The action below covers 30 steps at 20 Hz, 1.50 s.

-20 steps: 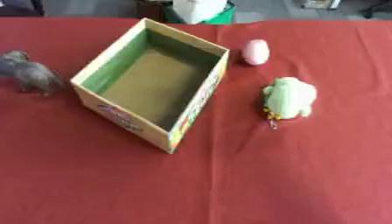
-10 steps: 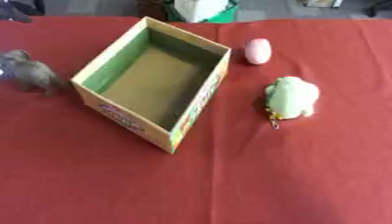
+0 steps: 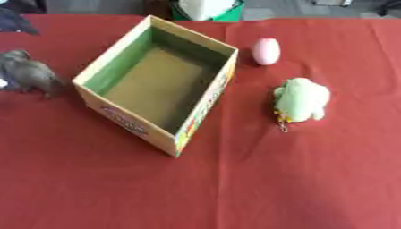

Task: Pick up objects on the table and place them in the box.

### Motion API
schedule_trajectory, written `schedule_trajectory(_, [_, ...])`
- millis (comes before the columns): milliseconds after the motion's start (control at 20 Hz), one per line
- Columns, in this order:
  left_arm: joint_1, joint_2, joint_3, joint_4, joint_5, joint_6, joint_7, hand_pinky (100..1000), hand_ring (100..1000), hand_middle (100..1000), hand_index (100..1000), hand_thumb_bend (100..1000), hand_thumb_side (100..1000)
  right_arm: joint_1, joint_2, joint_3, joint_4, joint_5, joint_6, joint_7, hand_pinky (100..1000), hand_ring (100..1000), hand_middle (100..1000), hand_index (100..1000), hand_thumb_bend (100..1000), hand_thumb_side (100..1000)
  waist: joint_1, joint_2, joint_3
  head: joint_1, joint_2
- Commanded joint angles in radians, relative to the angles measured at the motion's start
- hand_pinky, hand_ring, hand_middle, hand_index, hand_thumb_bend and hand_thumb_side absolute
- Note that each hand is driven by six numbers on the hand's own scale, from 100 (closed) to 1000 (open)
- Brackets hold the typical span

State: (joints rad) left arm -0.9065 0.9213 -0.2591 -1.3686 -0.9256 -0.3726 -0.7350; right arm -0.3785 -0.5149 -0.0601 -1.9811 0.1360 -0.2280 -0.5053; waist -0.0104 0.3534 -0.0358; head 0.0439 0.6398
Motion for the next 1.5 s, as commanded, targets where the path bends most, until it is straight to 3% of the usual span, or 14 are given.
schedule_trajectory(50, [-0.019, 0.015, 0.001, 0.007, -0.024, -0.040, -0.053, 772, 916, 923, 1000, 571, 560, -0.011, -0.021, -0.004, -0.019, -0.008, -0.002, 0.001, 787, 846, 733, 841, 100, 993, 0.002, -0.016, -0.002, 0.005, -0.013])
schedule_trajectory(650, [-0.038, -0.028, -0.008, 0.098, -0.106, -0.054, -0.049, 759, 906, 891, 995, 463, 532, -0.010, -0.017, -0.005, -0.019, -0.009, -0.004, -0.003, 787, 846, 730, 841, 100, 995, -0.001, -0.002, -0.010, 0.016, -0.021])
schedule_trajectory(1100, [-0.038, -0.044, -0.005, 0.139, -0.113, -0.052, -0.031, 731, 873, 840, 957, 296, 455, -0.009, -0.015, -0.007, -0.019, -0.010, -0.004, -0.005, 788, 847, 729, 841, 100, 997, -0.005, 0.007, -0.013, 0.017, -0.027])
schedule_trajectory(1250, [-0.038, -0.049, -0.004, 0.147, -0.108, -0.050, -0.024, 703, 846, 789, 918, 220, 434, -0.009, -0.013, -0.008, -0.019, -0.011, -0.003, -0.006, 788, 847, 729, 841, 100, 997, -0.006, 0.008, -0.013, 0.019, -0.029])
schedule_trajectory(1400, [-0.037, -0.053, -0.002, 0.154, -0.087, -0.043, -0.006, 670, 789, 685, 819, 107, 417, -0.008, -0.013, -0.008, -0.019, -0.011, -0.003, -0.006, 788, 846, 729, 841, 100, 998, -0.007, 0.008, -0.014, 0.019, -0.029])
schedule_trajectory(1500, [-0.037, -0.053, -0.001, 0.153, -0.071, -0.036, 0.005, 645, 748, 613, 751, 100, 414, -0.006, -0.013, -0.009, -0.019, -0.011, -0.002, -0.007, 788, 847, 729, 842, 100, 1000, -0.008, 0.008, -0.014, 0.018, -0.027])
